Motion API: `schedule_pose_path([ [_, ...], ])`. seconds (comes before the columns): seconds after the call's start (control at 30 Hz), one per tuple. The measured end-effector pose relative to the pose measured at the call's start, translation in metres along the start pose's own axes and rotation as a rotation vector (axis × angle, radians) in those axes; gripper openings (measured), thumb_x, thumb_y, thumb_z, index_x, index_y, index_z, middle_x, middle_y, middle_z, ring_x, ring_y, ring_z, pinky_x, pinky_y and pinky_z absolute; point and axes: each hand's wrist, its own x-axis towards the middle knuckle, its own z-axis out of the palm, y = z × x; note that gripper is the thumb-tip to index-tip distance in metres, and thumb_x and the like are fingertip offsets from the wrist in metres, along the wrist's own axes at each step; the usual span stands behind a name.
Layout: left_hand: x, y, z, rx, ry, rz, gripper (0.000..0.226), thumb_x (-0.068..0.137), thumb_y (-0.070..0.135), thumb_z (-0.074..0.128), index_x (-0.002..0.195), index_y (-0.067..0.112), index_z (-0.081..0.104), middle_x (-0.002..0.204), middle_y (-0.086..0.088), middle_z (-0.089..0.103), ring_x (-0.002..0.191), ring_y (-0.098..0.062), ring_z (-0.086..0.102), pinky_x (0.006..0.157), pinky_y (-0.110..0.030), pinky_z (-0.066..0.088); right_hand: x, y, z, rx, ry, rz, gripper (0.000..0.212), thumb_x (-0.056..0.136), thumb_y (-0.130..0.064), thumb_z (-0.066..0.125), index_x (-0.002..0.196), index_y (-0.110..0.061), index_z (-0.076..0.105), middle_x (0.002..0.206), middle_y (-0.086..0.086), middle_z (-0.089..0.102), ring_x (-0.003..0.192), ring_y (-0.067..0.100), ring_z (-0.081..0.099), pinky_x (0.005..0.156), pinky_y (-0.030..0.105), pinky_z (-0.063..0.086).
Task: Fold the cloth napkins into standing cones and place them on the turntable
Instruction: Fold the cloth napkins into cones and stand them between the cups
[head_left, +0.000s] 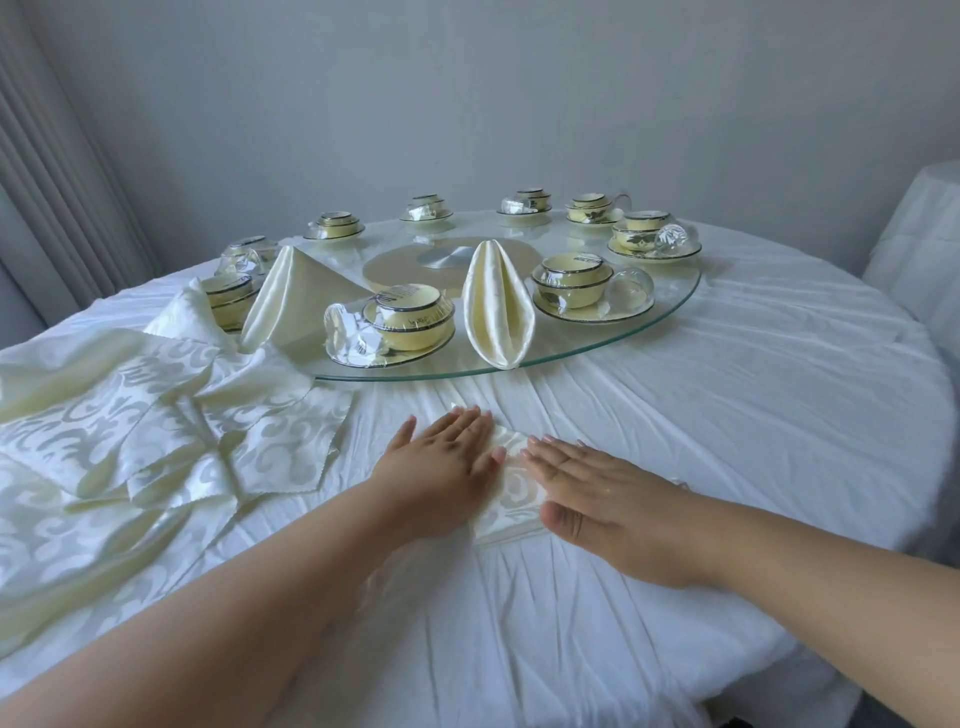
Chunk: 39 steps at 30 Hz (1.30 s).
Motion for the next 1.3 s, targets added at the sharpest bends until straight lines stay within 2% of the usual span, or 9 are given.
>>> schedule_pose_path([
  [0.3,0.013,-0.014,-0.002,-0.048,-0.033,-0.055,0.056,0.101,0.048,0.010,0.153,0.030,0.000,0.160,0.014,-0.003,0.146,-0.006,-0.008,0.119,-0.044,-0.008,0.001,-0.002,0.000,-0.097,-0.021,-0.028,0.095,0.066,-0.080,-0.011,0.150,-0.035,-0.011,0.157,-0.015,-0.020,0.138,-0.004,-0.028,0.118,0.029,-0.012],
  [0.4,0.013,-0.013,-0.002,-0.044,-0.037,-0.061,0.057,0.101,0.049,0.010,0.153,0.030,0.000,0.160,0.013,-0.004,0.146,-0.007,-0.008,0.118,-0.045,-0.008,0.002,-0.016,-0.009,-0.202,0.078,-0.034,0.104,0.063,-0.080,-0.007,0.151,-0.031,0.017,0.153,-0.010,0.014,0.141,0.008,0.004,0.116,0.028,0.002],
  [0.63,0.014,-0.011,-0.001,-0.060,-0.037,-0.076,0.057,0.101,0.048,0.012,0.153,0.029,0.000,0.160,0.013,-0.004,0.147,-0.007,-0.008,0.118,-0.046,-0.009,0.021,-0.025,0.003,0.082,0.390,-0.138,0.045,0.077,-0.056,0.068,0.118,-0.036,0.064,0.096,-0.016,0.052,0.093,-0.002,0.040,0.078,0.012,0.032],
  [0.73,0.016,-0.012,-0.001,-0.064,-0.044,-0.065,0.057,0.101,0.047,0.012,0.153,0.028,0.000,0.160,0.012,-0.003,0.147,-0.008,-0.007,0.118,-0.046,-0.009,0.026,-0.024,0.005,0.096,0.443,-0.162,0.033,0.074,-0.051,0.074,0.103,-0.034,0.071,0.086,-0.023,0.050,0.090,-0.005,0.043,0.075,0.006,0.032],
  [0.9,0.017,-0.013,-0.001,-0.051,-0.003,-0.064,0.059,0.101,0.048,0.013,0.154,0.026,0.001,0.161,0.010,-0.001,0.147,-0.010,-0.008,0.118,-0.047,-0.007,0.031,-0.022,0.012,-0.023,0.545,-0.222,0.029,0.076,-0.056,0.063,0.081,-0.028,0.072,0.081,-0.013,0.060,0.077,0.003,0.053,0.062,0.019,0.043],
  [1.0,0.009,-0.018,-0.013,-0.034,0.362,0.279,0.051,0.098,0.026,0.033,0.148,0.016,0.032,0.155,0.000,0.030,0.145,-0.019,0.019,0.118,-0.040,0.016,0.032,-0.022,0.016,-0.005,0.576,-0.215,0.035,0.077,-0.059,0.054,0.074,-0.028,0.068,0.076,-0.013,0.058,0.072,0.003,0.050,0.056,0.019,0.041],
  [1.07,0.003,-0.024,-0.022,-0.150,0.455,0.544,0.049,0.080,-0.004,0.042,0.121,0.012,0.064,0.127,-0.002,0.063,0.123,-0.019,0.051,0.108,-0.026,0.033,0.033,-0.020,0.016,0.040,0.572,-0.199,0.034,0.076,-0.059,0.058,0.076,-0.027,0.070,0.080,-0.013,0.060,0.076,0.003,0.053,0.060,0.026,0.047],
  [1.2,-0.013,-0.034,-0.026,-0.404,0.118,0.436,0.045,0.084,-0.010,0.044,0.096,0.020,0.074,0.103,0.018,0.071,0.104,0.006,0.060,0.114,-0.012,0.015,0.031,-0.016,0.018,0.080,0.606,-0.225,0.044,0.067,-0.067,0.061,0.090,-0.031,0.073,0.092,-0.018,0.064,0.087,0.000,0.055,0.071,0.022,0.048],
  [1.3,-0.012,-0.031,-0.029,-0.524,0.073,0.353,0.049,0.085,-0.011,0.047,0.085,0.030,0.073,0.095,0.025,0.070,0.102,0.010,0.060,0.112,-0.008,0.008,0.032,-0.018,0.018,0.008,0.670,-0.275,0.031,0.071,-0.058,0.067,0.085,-0.031,0.073,0.086,-0.017,0.065,0.080,0.000,0.056,0.065,0.019,0.048],
])
